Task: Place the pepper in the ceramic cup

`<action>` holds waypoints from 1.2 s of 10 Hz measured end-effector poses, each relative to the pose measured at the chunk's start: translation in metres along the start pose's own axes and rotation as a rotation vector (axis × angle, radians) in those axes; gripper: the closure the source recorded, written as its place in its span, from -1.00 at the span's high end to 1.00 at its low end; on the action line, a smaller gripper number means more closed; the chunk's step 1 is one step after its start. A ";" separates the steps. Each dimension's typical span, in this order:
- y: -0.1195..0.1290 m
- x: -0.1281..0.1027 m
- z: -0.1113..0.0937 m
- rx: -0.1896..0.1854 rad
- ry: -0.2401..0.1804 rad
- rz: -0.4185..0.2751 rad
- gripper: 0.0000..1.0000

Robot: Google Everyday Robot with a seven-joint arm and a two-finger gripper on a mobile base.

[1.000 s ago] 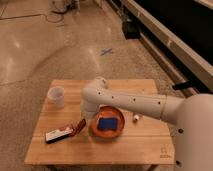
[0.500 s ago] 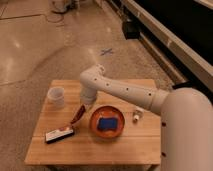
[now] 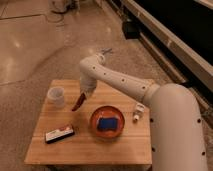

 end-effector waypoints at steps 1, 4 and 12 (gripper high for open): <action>0.001 0.001 0.000 0.000 0.000 0.002 -1.00; 0.001 0.001 0.000 0.000 0.001 0.002 -1.00; -0.056 0.029 -0.021 0.052 0.071 -0.005 -1.00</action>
